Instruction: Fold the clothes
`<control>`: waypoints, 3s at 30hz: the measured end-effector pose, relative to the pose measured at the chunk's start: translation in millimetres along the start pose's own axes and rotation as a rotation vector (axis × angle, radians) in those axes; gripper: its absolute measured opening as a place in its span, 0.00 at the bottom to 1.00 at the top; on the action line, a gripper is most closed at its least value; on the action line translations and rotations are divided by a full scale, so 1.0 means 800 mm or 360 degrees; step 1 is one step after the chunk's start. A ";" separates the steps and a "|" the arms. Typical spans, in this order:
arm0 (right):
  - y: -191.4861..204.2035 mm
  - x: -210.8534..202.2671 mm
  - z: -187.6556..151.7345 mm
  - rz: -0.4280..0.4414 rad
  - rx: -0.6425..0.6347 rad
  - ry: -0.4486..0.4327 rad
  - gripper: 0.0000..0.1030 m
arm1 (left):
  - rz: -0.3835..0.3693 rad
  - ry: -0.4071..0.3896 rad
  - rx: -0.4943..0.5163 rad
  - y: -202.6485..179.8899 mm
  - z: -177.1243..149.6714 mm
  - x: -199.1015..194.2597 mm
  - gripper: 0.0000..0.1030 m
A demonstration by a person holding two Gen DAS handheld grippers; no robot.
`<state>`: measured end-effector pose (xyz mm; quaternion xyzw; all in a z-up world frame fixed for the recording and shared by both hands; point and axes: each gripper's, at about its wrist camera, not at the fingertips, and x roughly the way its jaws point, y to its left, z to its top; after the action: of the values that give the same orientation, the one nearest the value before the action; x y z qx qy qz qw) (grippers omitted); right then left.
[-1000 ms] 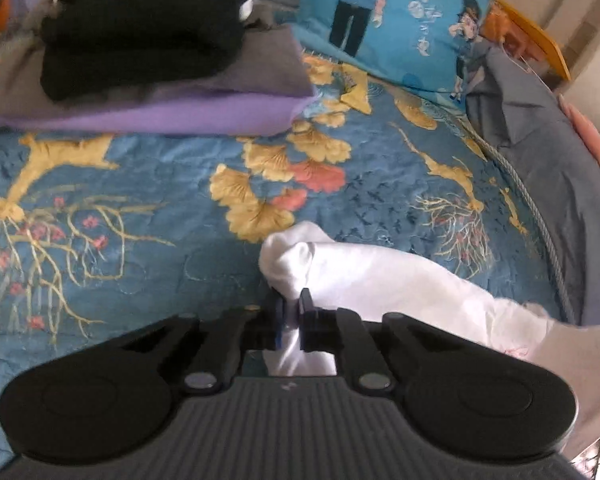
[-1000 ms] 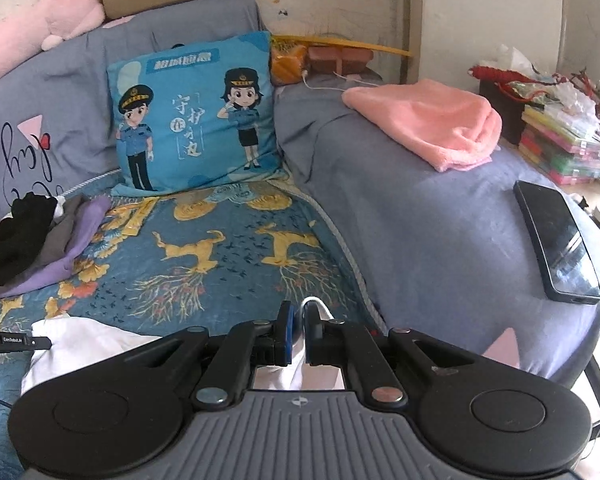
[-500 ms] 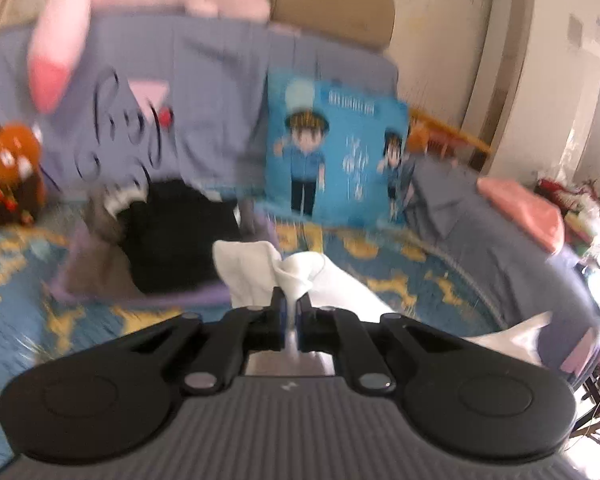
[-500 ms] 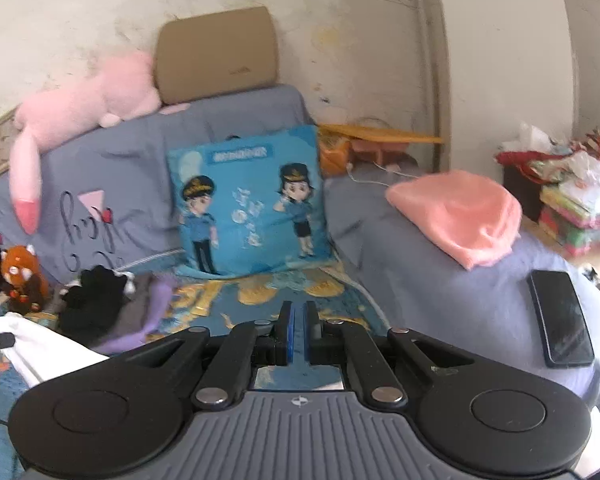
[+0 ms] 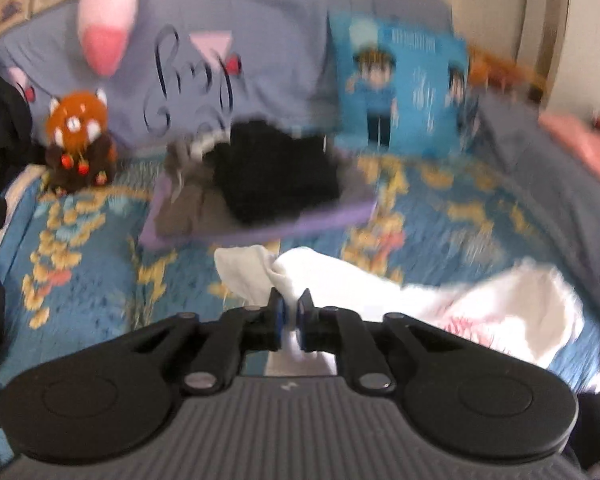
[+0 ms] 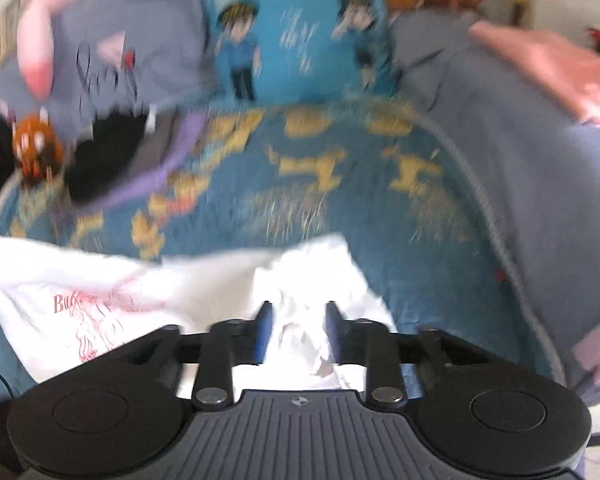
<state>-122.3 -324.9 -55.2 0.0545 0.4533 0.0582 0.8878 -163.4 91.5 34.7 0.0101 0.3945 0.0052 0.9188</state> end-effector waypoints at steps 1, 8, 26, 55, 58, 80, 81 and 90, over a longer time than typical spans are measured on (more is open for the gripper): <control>0.000 0.010 0.001 0.0012 -0.0008 0.0008 0.41 | 0.0025 0.0014 0.0034 -0.001 -0.004 0.005 0.45; -0.011 0.065 0.048 0.0118 0.0126 0.0072 0.56 | 0.0097 0.0111 0.0121 0.010 -0.030 0.035 0.83; -0.070 0.204 0.110 0.0094 0.0066 0.0548 0.60 | -0.0080 0.0545 0.0146 0.112 -0.056 0.184 0.84; -0.002 -0.004 0.115 0.0175 -0.0101 -0.0181 0.06 | -0.0266 0.0110 0.0027 0.074 -0.020 0.048 0.06; 0.004 -0.059 0.125 0.0192 -0.0078 -0.0354 0.06 | -0.0243 -0.0028 0.0035 0.071 -0.001 0.004 0.05; 0.034 -0.265 0.136 0.0477 0.0044 -0.0846 0.05 | -0.0069 -0.0621 -0.0041 0.127 0.125 -0.266 0.06; 0.032 -0.242 0.140 0.0462 0.0076 -0.0805 0.05 | -0.0059 -0.0576 -0.0027 0.127 0.133 -0.250 0.06; 0.008 -0.077 0.178 0.0392 0.0343 -0.0607 0.05 | -0.0118 -0.0252 -0.0116 0.110 0.165 -0.031 0.06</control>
<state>-43.1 -334.1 78.4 0.2136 0.2710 0.1061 0.9326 -84.7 176.8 145.9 -0.0375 0.3203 -0.0152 0.9465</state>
